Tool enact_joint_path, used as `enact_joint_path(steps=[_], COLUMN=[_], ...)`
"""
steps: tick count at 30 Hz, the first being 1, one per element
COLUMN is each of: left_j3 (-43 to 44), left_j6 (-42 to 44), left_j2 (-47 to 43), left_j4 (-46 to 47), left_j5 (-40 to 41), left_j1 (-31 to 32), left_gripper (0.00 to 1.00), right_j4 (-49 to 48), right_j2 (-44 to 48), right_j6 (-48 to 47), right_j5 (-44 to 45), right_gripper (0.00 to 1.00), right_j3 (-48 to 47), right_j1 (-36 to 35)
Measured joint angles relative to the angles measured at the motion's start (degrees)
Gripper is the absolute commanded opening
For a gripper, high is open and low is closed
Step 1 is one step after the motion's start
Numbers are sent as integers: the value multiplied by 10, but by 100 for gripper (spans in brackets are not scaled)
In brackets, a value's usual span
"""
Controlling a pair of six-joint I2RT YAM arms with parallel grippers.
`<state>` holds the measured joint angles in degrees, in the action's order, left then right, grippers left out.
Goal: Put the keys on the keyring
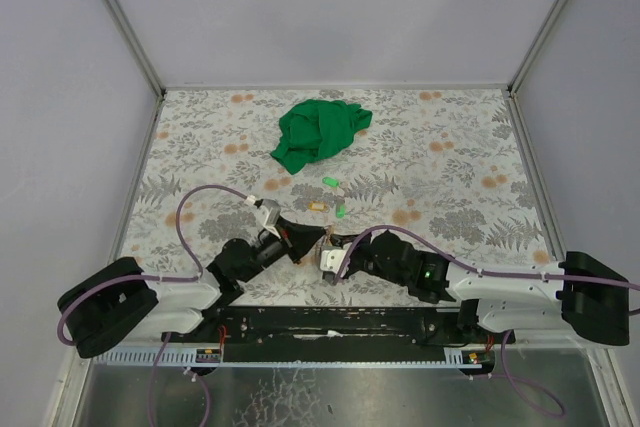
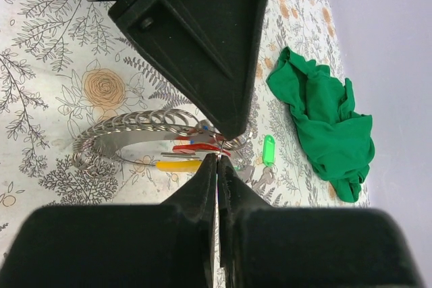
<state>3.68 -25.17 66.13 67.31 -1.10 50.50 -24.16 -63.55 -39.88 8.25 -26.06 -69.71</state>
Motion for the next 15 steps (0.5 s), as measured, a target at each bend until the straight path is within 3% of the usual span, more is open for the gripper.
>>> enact_joint_path(steps=[13,15], left_j3=[-10,-10], left_j6=[-48,-49], left_j2=[29,28], left_j4=[64,64], left_j5=[43,43], left_j1=[13,13], left_gripper=[0,4], right_j4=[-19,-16], right_j2=[-7,-4], right_j6=[-13,-18], right_j5=[18,23], right_gripper=[0,0], right_j3=[0,0], right_j1=[-5,-6])
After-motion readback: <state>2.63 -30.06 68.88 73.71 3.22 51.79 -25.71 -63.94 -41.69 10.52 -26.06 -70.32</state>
